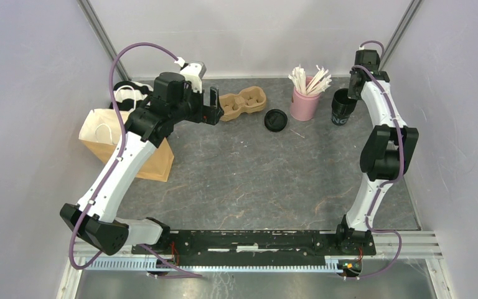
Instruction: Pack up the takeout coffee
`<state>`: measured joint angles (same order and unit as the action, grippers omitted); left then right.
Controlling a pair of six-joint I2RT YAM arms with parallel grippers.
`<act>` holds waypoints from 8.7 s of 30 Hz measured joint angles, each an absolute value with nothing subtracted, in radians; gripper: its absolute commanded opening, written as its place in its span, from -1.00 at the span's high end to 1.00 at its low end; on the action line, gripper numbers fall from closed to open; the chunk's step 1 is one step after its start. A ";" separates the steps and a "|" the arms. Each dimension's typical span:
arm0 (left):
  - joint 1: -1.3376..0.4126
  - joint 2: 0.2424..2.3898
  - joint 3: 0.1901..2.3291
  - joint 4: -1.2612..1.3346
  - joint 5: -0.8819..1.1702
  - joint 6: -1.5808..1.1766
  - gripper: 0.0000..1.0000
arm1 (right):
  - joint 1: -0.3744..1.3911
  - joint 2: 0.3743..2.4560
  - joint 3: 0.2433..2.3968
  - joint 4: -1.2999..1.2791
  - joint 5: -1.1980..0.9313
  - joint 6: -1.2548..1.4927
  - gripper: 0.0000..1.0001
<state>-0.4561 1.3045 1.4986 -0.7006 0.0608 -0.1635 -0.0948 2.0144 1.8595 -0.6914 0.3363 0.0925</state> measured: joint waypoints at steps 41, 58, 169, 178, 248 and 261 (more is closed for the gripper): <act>-0.480 1.304 1.499 -0.701 0.058 -0.163 -0.99 | -0.254 1.822 1.780 -0.635 0.039 0.300 1.00; -0.507 1.289 1.477 -0.683 0.072 -0.164 -0.99 | -0.195 1.449 1.618 -0.633 -0.097 0.165 1.00; -0.537 1.316 1.475 -0.728 0.035 -0.132 -0.99 | 0.397 2.127 1.629 -0.352 -0.181 0.236 1.00; -0.537 1.316 1.475 -0.728 0.035 -0.132 -0.99 | 0.397 2.125 1.628 -0.352 -0.179 0.236 1.00; -0.539 1.316 1.475 -0.728 0.031 -0.126 -0.99 | 0.318 2.136 1.548 -0.192 -0.352 0.419 0.57; -0.539 1.316 1.475 -0.729 0.031 -0.126 -0.99 | 0.310 2.117 1.508 -0.174 -0.365 0.433 0.52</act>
<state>-0.5392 1.3159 1.4746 -0.7288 0.0315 -0.1261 0.3099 2.1174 1.5082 -0.1738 -0.3653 0.4332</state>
